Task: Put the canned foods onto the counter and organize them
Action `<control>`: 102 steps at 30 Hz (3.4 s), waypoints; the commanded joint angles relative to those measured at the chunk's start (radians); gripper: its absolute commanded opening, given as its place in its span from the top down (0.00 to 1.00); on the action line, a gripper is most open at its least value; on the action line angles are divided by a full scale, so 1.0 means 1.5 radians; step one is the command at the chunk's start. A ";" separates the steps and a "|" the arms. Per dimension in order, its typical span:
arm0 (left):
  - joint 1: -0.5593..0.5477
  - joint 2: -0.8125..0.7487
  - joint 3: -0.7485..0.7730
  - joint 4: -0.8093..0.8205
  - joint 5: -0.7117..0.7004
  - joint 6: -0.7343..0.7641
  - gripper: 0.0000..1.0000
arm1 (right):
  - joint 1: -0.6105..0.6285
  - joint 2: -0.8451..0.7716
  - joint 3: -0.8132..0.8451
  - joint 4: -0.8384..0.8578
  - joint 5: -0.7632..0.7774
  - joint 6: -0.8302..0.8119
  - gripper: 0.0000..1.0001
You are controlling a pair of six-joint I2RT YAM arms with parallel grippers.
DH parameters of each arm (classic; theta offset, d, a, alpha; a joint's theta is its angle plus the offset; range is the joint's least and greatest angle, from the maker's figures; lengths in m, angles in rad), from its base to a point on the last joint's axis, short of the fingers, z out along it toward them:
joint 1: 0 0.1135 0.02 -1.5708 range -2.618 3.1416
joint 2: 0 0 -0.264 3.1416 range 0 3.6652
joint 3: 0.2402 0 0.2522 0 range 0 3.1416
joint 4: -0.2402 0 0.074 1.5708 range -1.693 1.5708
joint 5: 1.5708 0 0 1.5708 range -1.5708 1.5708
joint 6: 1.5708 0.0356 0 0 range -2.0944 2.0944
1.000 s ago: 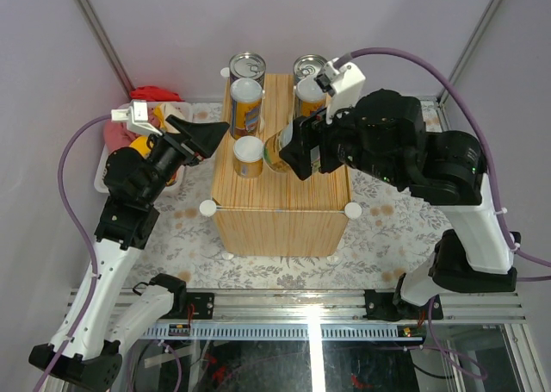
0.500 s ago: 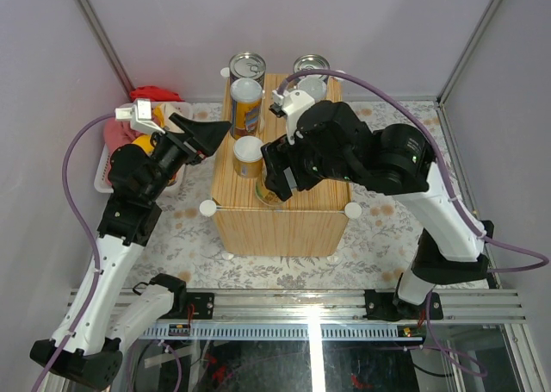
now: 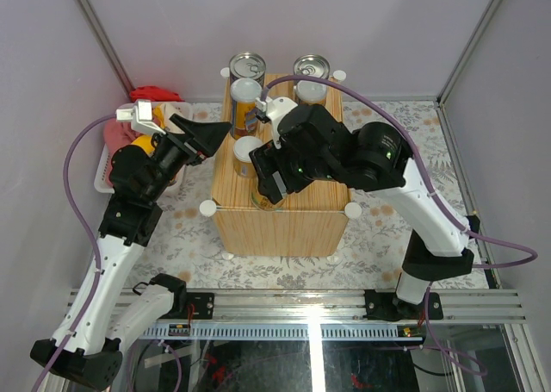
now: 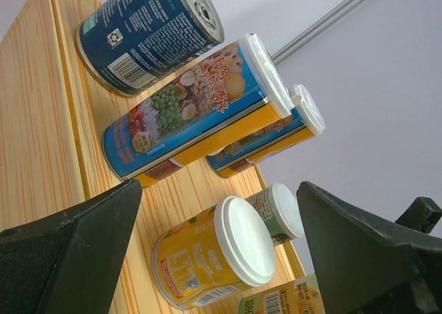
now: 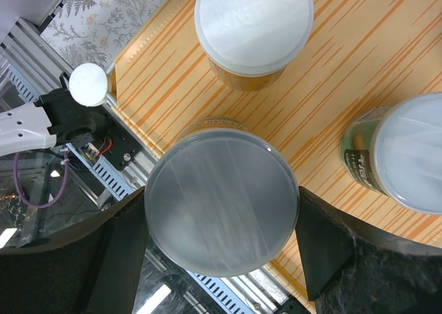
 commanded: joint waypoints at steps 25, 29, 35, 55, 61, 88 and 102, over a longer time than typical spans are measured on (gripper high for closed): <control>-0.001 0.000 -0.006 0.055 0.010 -0.006 0.06 | 0.004 0.027 0.038 0.023 -0.014 -0.014 0.15; -0.001 0.002 -0.001 0.055 0.013 -0.007 0.06 | 0.004 0.025 0.036 0.024 -0.014 -0.015 0.06; -0.001 0.007 0.004 0.054 0.011 -0.006 0.06 | 0.004 0.019 0.031 0.030 -0.007 -0.015 0.00; -0.001 -0.006 0.049 -0.015 -0.077 0.042 0.06 | 0.005 -0.113 -0.034 0.127 0.044 -0.026 0.00; -0.001 -0.007 0.064 -0.047 -0.132 0.069 0.06 | 0.006 -0.227 -0.155 0.236 0.183 -0.035 0.00; 0.103 0.056 -0.032 -0.047 -0.307 0.189 0.00 | -0.573 -0.362 -0.687 0.404 0.269 -0.034 0.01; 0.117 0.047 -0.117 -0.014 -0.327 0.168 0.00 | -0.581 -0.469 -0.857 0.496 0.337 0.058 0.01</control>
